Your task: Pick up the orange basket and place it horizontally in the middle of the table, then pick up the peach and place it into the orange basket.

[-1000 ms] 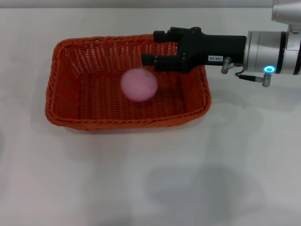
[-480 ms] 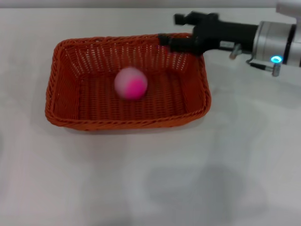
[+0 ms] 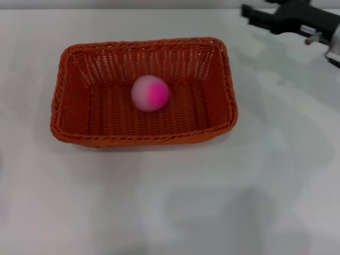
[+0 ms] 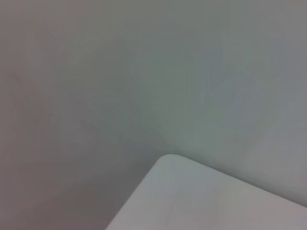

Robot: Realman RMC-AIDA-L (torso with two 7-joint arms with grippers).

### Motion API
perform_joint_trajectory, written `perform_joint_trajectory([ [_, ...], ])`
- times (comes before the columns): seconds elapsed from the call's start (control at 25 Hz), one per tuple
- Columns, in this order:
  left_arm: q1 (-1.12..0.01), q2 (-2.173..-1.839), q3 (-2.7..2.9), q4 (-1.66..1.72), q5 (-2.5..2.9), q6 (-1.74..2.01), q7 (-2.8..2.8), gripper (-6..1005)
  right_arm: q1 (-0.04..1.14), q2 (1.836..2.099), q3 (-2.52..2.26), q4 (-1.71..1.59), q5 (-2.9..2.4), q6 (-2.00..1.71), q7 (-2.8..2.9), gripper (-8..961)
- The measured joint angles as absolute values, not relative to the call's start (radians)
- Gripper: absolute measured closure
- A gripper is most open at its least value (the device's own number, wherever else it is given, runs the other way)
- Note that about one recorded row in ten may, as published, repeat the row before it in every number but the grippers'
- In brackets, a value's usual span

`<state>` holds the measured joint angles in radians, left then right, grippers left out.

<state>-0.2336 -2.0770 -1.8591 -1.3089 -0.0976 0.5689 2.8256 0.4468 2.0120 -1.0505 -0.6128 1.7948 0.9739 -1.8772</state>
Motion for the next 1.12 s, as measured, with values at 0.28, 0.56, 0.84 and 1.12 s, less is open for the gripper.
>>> perform_joint_trajectory([
  [0.28, -0.243, -2.076, -1.858, -1.226, -0.094, 0.476, 2.826, 137, 0.445, 2.013, -0.952, -0.477, 1.956, 0.853, -2.141, 125],
  [0.56, -0.24, -2.075, -1.841, -1.138, -0.077, 0.293, 2.826, 136, 0.447, 2.012, -0.855, -0.338, 2.196, 0.84, -2.399, 125],
  [0.84, -0.233, -2.079, -1.795, -0.96, -0.025, -0.067, 2.826, 136, 0.459, 2.014, -0.646, -0.195, 2.284, 0.842, -2.633, 125],
  [1.12, -0.269, -2.078, -1.781, -0.707, -0.008, -0.413, 2.826, 136, 0.461, 2.014, -0.532, -0.134, 2.285, 0.833, -2.75, 125],
])
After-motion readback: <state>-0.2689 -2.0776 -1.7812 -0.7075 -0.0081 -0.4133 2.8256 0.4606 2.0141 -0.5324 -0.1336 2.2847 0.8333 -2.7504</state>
